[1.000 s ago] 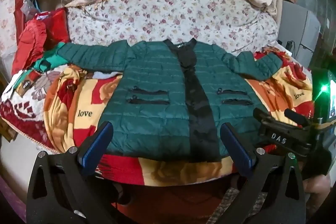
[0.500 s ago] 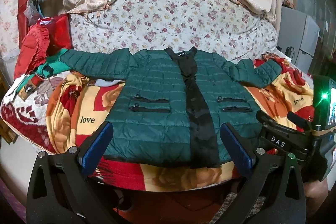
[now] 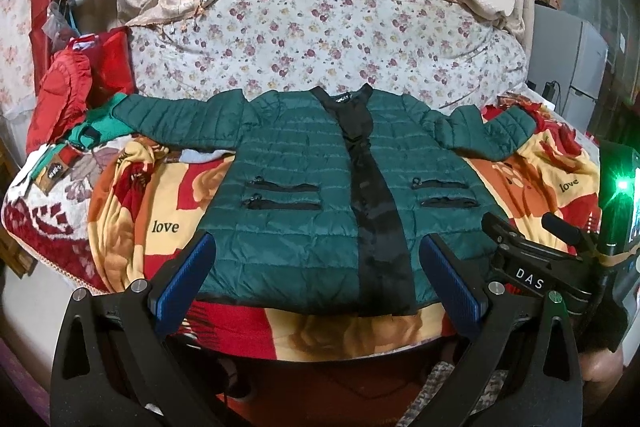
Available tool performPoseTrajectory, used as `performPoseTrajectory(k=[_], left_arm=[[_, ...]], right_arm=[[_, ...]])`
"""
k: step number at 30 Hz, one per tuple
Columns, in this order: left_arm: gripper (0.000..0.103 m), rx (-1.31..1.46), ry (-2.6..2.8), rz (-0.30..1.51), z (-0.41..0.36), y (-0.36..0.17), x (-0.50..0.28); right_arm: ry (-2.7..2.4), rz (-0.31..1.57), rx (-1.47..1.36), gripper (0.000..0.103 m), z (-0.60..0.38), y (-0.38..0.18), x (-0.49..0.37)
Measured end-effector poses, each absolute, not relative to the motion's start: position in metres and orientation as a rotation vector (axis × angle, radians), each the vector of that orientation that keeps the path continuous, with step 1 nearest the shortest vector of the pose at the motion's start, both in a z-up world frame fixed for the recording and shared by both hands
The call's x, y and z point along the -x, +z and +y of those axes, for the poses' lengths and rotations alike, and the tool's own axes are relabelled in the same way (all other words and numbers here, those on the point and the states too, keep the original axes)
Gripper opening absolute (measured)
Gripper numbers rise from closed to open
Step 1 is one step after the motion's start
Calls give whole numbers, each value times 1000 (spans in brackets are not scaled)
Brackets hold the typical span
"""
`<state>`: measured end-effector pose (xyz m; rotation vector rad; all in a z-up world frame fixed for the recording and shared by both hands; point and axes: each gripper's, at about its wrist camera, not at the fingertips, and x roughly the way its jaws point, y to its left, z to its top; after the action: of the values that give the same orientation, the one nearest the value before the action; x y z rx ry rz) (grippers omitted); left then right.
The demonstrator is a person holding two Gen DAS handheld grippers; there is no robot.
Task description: Fold large clothes
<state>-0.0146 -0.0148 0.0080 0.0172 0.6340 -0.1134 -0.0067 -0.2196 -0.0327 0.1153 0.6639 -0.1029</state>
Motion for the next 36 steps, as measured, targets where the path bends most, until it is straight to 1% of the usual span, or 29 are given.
performPoseTrajectory(k=[23,28,36], left_arm=[[102,6,-120,641,-22,4,21],[102,1,-99,656,-15,5,16],[102,8,-28,630,-4,14,18]], right_arm=[[-98,691,-77,95,-211,-36,5],[-103,691,-71,95,-210,-35,5],[-87,695,-21,95,-200,-35,8]])
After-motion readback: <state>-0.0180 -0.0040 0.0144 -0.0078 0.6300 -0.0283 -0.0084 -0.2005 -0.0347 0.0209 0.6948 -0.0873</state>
